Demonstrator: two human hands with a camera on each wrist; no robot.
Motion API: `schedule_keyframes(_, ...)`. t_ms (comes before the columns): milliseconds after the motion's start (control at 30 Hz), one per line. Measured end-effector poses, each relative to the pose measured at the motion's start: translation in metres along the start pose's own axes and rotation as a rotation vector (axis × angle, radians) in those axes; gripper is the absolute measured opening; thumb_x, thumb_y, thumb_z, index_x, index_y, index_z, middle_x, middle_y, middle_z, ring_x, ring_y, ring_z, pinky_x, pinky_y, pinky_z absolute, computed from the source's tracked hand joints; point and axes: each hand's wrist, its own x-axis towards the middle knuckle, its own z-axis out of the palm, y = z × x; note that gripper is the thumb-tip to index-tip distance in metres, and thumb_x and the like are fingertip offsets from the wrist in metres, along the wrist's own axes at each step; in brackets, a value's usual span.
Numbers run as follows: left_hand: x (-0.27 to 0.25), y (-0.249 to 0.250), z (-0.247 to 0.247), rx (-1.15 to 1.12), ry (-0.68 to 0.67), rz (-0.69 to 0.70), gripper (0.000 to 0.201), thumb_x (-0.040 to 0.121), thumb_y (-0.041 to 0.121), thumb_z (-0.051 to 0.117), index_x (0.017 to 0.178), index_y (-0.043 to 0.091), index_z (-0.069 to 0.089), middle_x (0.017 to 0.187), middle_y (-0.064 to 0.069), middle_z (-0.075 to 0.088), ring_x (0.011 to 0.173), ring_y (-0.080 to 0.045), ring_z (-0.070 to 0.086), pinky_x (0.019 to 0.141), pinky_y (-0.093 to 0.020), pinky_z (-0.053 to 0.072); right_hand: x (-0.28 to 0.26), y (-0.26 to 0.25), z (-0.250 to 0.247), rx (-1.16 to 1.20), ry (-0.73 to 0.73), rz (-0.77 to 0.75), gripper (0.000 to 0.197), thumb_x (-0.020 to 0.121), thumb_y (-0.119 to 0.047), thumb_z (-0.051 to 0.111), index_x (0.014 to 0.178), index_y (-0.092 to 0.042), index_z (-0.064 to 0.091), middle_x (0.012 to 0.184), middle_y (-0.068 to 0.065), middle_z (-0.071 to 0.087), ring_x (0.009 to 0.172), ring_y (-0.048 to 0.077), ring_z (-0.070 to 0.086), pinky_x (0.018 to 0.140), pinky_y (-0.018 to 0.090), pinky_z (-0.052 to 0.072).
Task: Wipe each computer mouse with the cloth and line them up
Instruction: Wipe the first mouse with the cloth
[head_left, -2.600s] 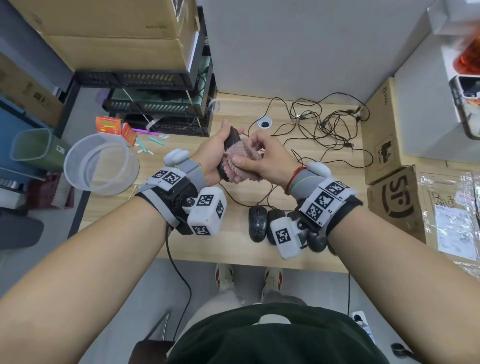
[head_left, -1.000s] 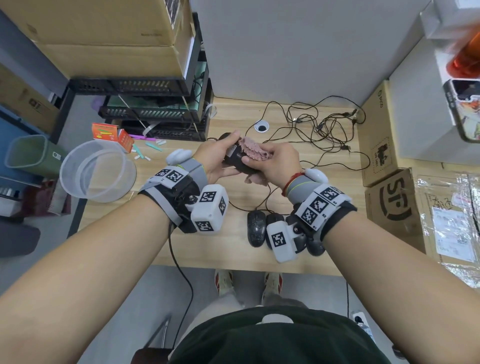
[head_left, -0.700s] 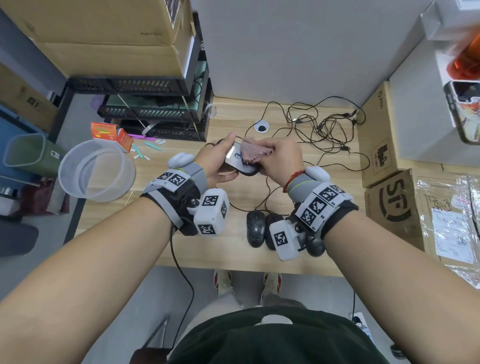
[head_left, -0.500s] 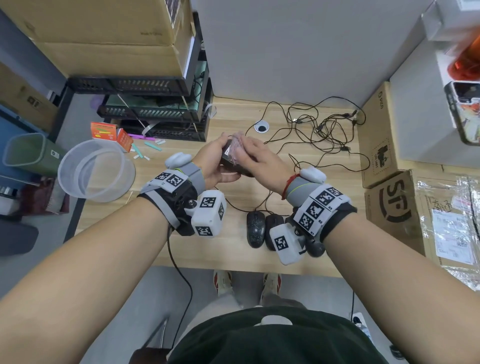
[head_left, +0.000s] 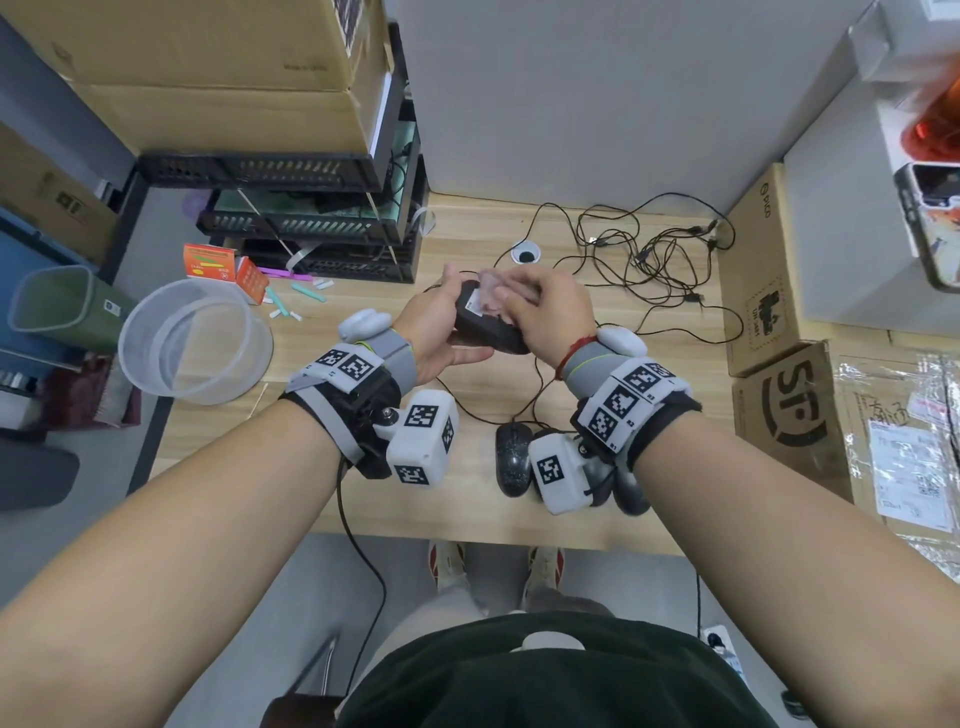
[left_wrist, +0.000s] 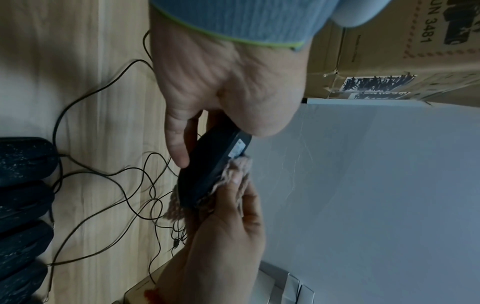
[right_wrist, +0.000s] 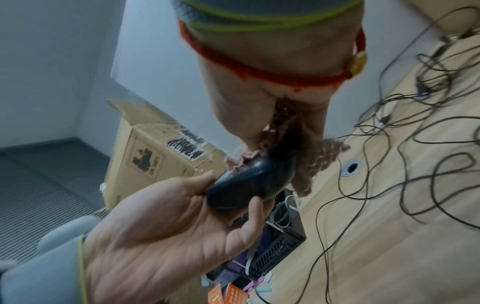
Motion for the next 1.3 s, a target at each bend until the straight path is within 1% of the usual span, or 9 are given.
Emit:
schedule_keyframes(300, 0.002, -0.003, 0.001, 0.091, -0.032, 0.054, 0.040, 0.110, 0.041, 0.029, 0.104, 0.023, 0.065, 0.107, -0.011, 0.070, 0.090, -0.029, 0.069, 0.081, -0.049, 0.060, -0.005, -0.001, 0.009, 0.006, -0.010, 0.085, 0.036, 0.076, -0.045, 0.079, 0.098, -0.026, 0.058, 0.097, -0.004, 0.067, 0.088, 0.017, 0.059, 0.074, 0.030, 0.047)
schedule_keyframes(433, -0.001, -0.004, 0.004, 0.079, -0.062, 0.041, 0.043, 0.109, 0.042, 0.030, 0.129, 0.015, 0.057, 0.116, -0.014, 0.069, 0.101, -0.032, 0.069, 0.081, -0.047, 0.061, 0.003, -0.003, 0.008, 0.001, 0.052, 0.160, 0.032, 0.088, -0.049, 0.065, 0.079, -0.022, 0.049, 0.080, 0.000, 0.062, 0.081, 0.027, 0.060, 0.068, 0.033, 0.045)
schedule_keyframes(600, 0.000, -0.001, -0.001, 0.058, -0.024, 0.109, 0.031, 0.109, 0.035, 0.032, 0.118, 0.019, 0.057, 0.117, -0.013, 0.062, 0.097, -0.032, 0.066, 0.074, -0.045, 0.061, -0.004, 0.001, 0.001, 0.149, -0.046, 0.243, 0.026, 0.087, -0.036, 0.071, 0.097, -0.019, 0.054, 0.097, 0.006, 0.066, 0.078, 0.024, 0.066, 0.054, 0.032, 0.057)
schedule_keyframes(733, 0.000, -0.001, 0.003, 0.116, -0.055, 0.107, 0.033, 0.110, 0.037, 0.028, 0.116, 0.021, 0.056, 0.112, -0.010, 0.065, 0.088, -0.027, 0.067, 0.079, -0.044, 0.060, -0.007, -0.001, 0.007, 0.059, -0.005, 0.207, 0.043, 0.077, -0.052, 0.076, 0.098, -0.021, 0.054, 0.097, -0.001, 0.068, 0.085, 0.020, 0.062, 0.073, 0.032, 0.051)
schedule_keyframes(900, -0.004, -0.001, 0.003, 0.113, -0.076, 0.110, 0.034, 0.110, 0.037, 0.029, 0.119, 0.020, 0.057, 0.108, -0.008, 0.066, 0.090, -0.028, 0.067, 0.081, -0.046, 0.059, -0.002, -0.004, 0.004, 0.171, 0.034, 0.318, 0.034, 0.088, -0.050, 0.063, 0.081, -0.020, 0.051, 0.080, 0.000, 0.063, 0.082, 0.026, 0.061, 0.067, 0.031, 0.042)
schedule_keyframes(1000, -0.003, 0.001, 0.001, 0.067, -0.003, 0.137, 0.029, 0.110, 0.032, 0.031, 0.107, 0.021, 0.058, 0.105, -0.007, 0.062, 0.088, -0.027, 0.064, 0.080, -0.048, 0.059, -0.007, 0.004, 0.001, 0.270, -0.011, 0.299, 0.025, 0.084, -0.043, 0.066, 0.079, -0.024, 0.051, 0.077, 0.005, 0.065, 0.076, 0.031, 0.065, 0.073, 0.047, 0.057)
schedule_keyframes(1067, -0.001, 0.003, -0.001, 0.015, 0.028, 0.133, 0.029, 0.109, 0.030, 0.031, 0.104, 0.022, 0.058, 0.102, -0.006, 0.062, 0.087, -0.026, 0.063, 0.078, -0.047, 0.058, -0.015, 0.007, 0.002, 0.371, -0.087, 0.264, 0.027, 0.085, -0.028, 0.073, 0.097, -0.019, 0.051, 0.086, 0.018, 0.070, 0.066, 0.032, 0.065, 0.066, 0.059, 0.059)
schedule_keyframes(1167, -0.002, 0.002, 0.001, 0.010, 0.024, 0.109, 0.028, 0.109, 0.029, 0.031, 0.103, 0.023, 0.058, 0.097, -0.007, 0.063, 0.084, -0.026, 0.063, 0.073, -0.044, 0.059, -0.023, 0.005, 0.003, 0.272, -0.071, 0.172, 0.048, 0.079, -0.024, 0.083, 0.108, -0.017, 0.045, 0.113, 0.002, 0.068, 0.090, 0.023, 0.068, 0.072, 0.040, 0.059)
schedule_keyframes(1300, -0.007, -0.005, 0.011, 0.089, 0.008, 0.124, 0.030, 0.109, 0.034, 0.029, 0.109, 0.023, 0.057, 0.104, -0.011, 0.068, 0.081, -0.028, 0.066, 0.060, -0.036, 0.058, -0.020, -0.007, 0.004, 0.094, -0.043, 0.126, 0.057, 0.072, -0.044, 0.085, 0.105, -0.022, 0.045, 0.108, -0.003, 0.065, 0.092, 0.016, 0.061, 0.069, 0.028, 0.044)
